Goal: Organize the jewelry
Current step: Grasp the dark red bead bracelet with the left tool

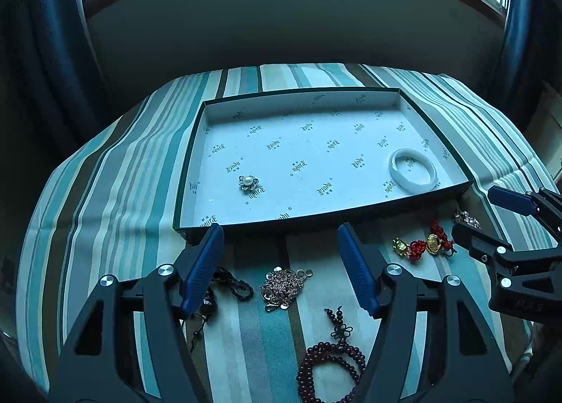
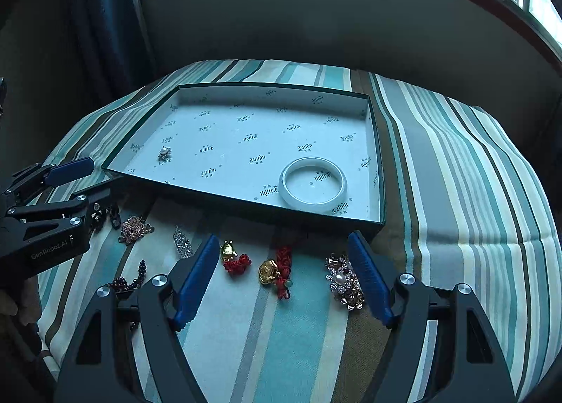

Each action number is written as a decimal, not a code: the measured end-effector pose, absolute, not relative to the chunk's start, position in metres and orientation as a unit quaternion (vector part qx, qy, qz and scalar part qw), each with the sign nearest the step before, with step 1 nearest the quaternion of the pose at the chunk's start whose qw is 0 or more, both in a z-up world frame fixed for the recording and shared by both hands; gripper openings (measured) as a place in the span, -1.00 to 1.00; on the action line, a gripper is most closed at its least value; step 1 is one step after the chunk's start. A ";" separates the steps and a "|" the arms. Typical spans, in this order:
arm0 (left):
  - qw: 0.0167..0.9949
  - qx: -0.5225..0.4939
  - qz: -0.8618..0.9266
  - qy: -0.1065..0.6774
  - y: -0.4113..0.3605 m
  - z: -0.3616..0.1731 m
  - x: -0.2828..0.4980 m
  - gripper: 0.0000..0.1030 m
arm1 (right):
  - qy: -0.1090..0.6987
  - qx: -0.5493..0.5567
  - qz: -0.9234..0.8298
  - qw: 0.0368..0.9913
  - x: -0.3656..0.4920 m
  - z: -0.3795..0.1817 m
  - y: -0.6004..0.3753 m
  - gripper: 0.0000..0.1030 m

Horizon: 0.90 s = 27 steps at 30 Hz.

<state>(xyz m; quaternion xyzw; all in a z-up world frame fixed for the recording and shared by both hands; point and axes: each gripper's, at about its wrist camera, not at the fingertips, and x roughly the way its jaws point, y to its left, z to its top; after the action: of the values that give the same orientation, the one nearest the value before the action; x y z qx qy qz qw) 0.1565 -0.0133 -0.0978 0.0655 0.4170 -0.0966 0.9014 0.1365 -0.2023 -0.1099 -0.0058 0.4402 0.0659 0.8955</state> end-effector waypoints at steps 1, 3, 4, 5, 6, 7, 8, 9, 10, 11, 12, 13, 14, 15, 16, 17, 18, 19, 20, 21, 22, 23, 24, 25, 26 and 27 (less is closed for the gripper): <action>0.900 0.066 -0.095 0.420 -0.013 -0.100 0.150 0.30 | 0.444 -0.004 0.066 0.894 0.131 -0.113 -0.202 0.44; 0.897 0.066 -0.093 0.428 -0.013 -0.105 0.137 0.30 | 0.449 -0.005 0.066 0.891 0.122 -0.119 -0.202 0.44; 0.895 0.066 -0.093 0.432 -0.012 -0.109 0.131 0.30 | 0.453 -0.006 0.064 0.889 0.118 -0.122 -0.202 0.44; 0.893 0.067 -0.091 0.436 -0.012 -0.112 0.125 0.30 | 0.456 -0.007 0.064 0.887 0.113 -0.125 -0.201 0.44; 0.891 0.068 -0.090 0.439 -0.011 -0.115 0.120 0.30 | 0.459 -0.009 0.064 0.886 0.109 -0.128 -0.201 0.44; 0.890 0.069 -0.089 0.442 -0.011 -0.119 0.115 0.30 | 0.463 -0.012 0.064 0.884 0.106 -0.132 -0.200 0.44; 0.887 0.070 -0.089 0.447 -0.012 -0.122 0.110 0.30 | 0.467 -0.017 0.063 0.882 0.103 -0.135 -0.199 0.44; 0.885 0.071 -0.089 0.451 -0.012 -0.125 0.106 0.30 | 0.470 -0.020 0.062 0.880 0.100 -0.138 -0.199 0.44; 0.883 0.071 -0.091 0.454 -0.013 -0.127 0.101 0.30 | 0.473 -0.021 0.061 0.879 0.097 -0.140 -0.199 0.44; 0.882 0.072 -0.092 0.456 -0.014 -0.129 0.097 0.30 | 0.475 -0.020 0.061 0.878 0.094 -0.143 -0.200 0.44; 0.881 0.073 -0.092 0.457 -0.015 -0.131 0.094 0.30 | 0.477 -0.019 0.060 0.877 0.092 -0.144 -0.201 0.44; 0.880 0.074 -0.093 0.459 -0.015 -0.132 0.091 0.33 | 0.479 -0.019 0.060 0.876 0.088 -0.146 -0.200 0.44; 0.879 0.075 -0.094 0.461 -0.017 -0.133 0.088 0.35 | 0.479 -0.019 0.060 0.875 0.086 -0.147 -0.200 0.44; 0.878 0.077 -0.095 0.462 -0.019 -0.135 0.086 0.39 | 0.480 -0.021 0.059 0.875 0.084 -0.147 -0.200 0.44; 0.878 0.082 -0.095 0.462 -0.021 -0.137 0.084 0.40 | 0.480 -0.024 0.058 0.875 0.083 -0.148 -0.200 0.44; 0.877 0.089 -0.094 0.463 -0.023 -0.139 0.082 0.40 | 0.479 -0.026 0.058 0.875 0.081 -0.148 -0.200 0.44; 0.876 0.096 -0.093 0.463 -0.026 -0.141 0.080 0.40 | 0.478 -0.025 0.058 0.876 0.080 -0.147 -0.201 0.44; 0.876 0.101 -0.093 0.463 -0.027 -0.143 0.080 0.40 | 0.477 -0.023 0.059 0.876 0.079 -0.147 -0.202 0.44; 0.875 0.105 -0.095 0.464 -0.028 -0.145 0.080 0.40 | 0.476 -0.022 0.059 0.877 0.079 -0.146 -0.202 0.44; 0.873 0.107 -0.095 0.467 -0.030 -0.147 0.081 0.40 | 0.475 -0.021 0.059 0.878 0.078 -0.145 -0.203 0.44; 0.870 0.107 -0.096 0.471 -0.030 -0.150 0.082 0.40 | 0.474 -0.021 0.059 0.878 0.078 -0.144 -0.204 0.44; 0.868 0.106 -0.098 0.475 -0.030 -0.152 0.082 0.40 | 0.473 -0.020 0.059 0.879 0.078 -0.144 -0.204 0.44; 0.865 0.106 -0.099 0.480 -0.030 -0.154 0.083 0.40 | 0.473 -0.020 0.060 0.879 0.078 -0.143 -0.204 0.44; 0.863 0.105 -0.100 0.485 -0.030 -0.157 0.083 0.40 | 0.472 -0.019 0.060 0.879 0.078 -0.143 -0.204 0.44; 0.863 0.102 -0.100 0.484 -0.029 -0.157 0.083 0.40 | 0.472 -0.020 0.061 0.879 0.078 -0.143 -0.204 0.44; 0.863 0.099 -0.102 0.485 -0.028 -0.158 0.083 0.40 | 0.472 -0.020 0.061 0.879 0.077 -0.142 -0.204 0.44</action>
<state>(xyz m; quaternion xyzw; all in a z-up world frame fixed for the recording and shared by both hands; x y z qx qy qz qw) 0.0827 -0.0284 -0.1578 0.0994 0.4850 -0.1021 0.8628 0.0775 -0.2039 -0.1425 -0.0199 0.4717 0.0611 0.8794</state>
